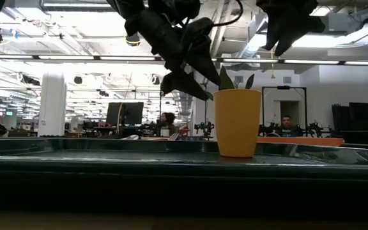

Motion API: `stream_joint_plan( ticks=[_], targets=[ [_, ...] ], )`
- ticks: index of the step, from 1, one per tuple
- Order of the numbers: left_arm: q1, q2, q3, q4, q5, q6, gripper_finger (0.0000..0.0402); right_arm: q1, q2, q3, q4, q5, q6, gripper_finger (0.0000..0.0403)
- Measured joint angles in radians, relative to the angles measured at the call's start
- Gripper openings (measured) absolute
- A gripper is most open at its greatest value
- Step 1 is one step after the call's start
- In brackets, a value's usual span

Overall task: Pick and place plate/cup/fork/spoon on tray
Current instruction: Put the yellow cup on the black serving tray

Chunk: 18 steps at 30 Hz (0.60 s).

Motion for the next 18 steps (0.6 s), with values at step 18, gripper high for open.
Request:
stream_joint_plan(
  ticks=[18],
  targets=[
    [-0.006,0.081,0.011,-0.03,-0.005,-0.016,0.0216,0.0,0.0,0.0,-0.012,-0.003,0.005,0.0182]
  ],
)
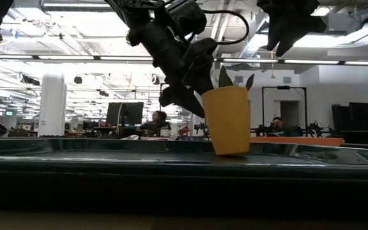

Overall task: Pick and place plate/cup/fork/spoon on tray
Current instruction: Put the yellow cup on the black serving tray

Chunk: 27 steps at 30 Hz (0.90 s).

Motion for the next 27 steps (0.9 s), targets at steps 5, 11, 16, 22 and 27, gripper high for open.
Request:
stream_joint_plan(
  ticks=[5,11,16,22,27],
  targets=[
    [0.0,0.0,0.0,-0.01,0.013,-0.016,0.0128,0.0,0.0,0.0,0.0,0.0,0.003,0.0182],
    [-0.002,-0.046,0.0,-0.049,0.03,-0.023,0.0012,0.0,0.0,0.0,-0.001,0.0,0.003,0.0182],
    [-0.005,-0.148,0.0,-0.155,-0.024,-0.028,0.0002,0.0,0.0,0.0,-0.001,0.001,0.002,0.0182],
    [0.003,-0.245,0.001,-0.269,-0.016,-0.056,0.0001,0.0,0.0,0.0,-0.001,0.003,-0.012,0.0182],
    [-0.029,-0.36,-0.008,-0.6,-0.111,-0.053,0.0,0.0,0.0,0.0,-0.001,0.007,-0.013,0.0182]
  ],
)
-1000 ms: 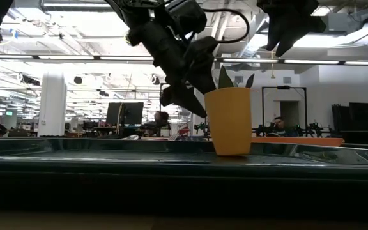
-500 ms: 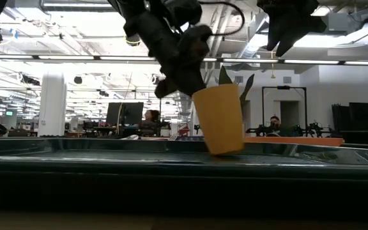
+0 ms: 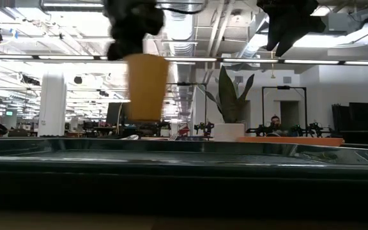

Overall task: Pick and place plate/cup/fork/spoon on tray
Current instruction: Put the yellow cup on the black serving tray

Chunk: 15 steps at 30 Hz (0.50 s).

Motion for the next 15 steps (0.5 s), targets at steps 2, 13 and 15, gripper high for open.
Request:
stream_joint_plan(
  ticks=[2,13,15],
  targets=[
    [0.0,-0.061,-0.026,-0.05,-0.007,0.0,0.0,-0.001,0.0,0.0,0.001,0.014,-0.002,0.0182],
    [0.006,-0.442,-0.45,0.02,-0.058,-0.252,0.0,-0.006,0.0,0.0,0.008,0.048,-0.011,0.0182],
    [0.005,-0.473,-0.505,0.04,-0.068,-0.283,0.0,-0.012,0.0,0.0,0.01,0.048,-0.011,0.0182]
  ],
)
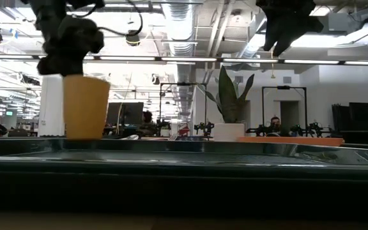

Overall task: Pick and place plate/cup/fork/spoon on tray
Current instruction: Put the yellow cup on the black serving tray

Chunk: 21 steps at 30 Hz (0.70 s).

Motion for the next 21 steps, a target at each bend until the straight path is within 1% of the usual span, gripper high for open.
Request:
stream_joint_plan(
  ticks=[3,8,14,18,21],
  targets=[
    [0.0,-0.012,-0.048,-0.004,-0.033,-0.008,0.0,-0.009,0.0,0.0,0.001,0.0,0.0,0.0182],
    [0.0,0.013,-0.062,0.006,-0.066,0.0,0.0,-0.011,0.0,0.0,0.009,0.0,0.0,0.0182],
    [0.0,0.058,-0.063,0.026,-0.042,0.01,0.0,-0.01,0.0,0.0,0.014,0.0,0.0,0.0182],
    [-0.004,0.061,-0.052,0.021,-0.006,0.008,0.0,-0.01,0.0,0.0,0.014,0.0,0.0,0.0182],
    [-0.008,0.057,-0.024,0.016,-0.018,0.013,0.0,-0.01,0.0,0.0,0.014,0.0,-0.012,0.0182]
  ],
)
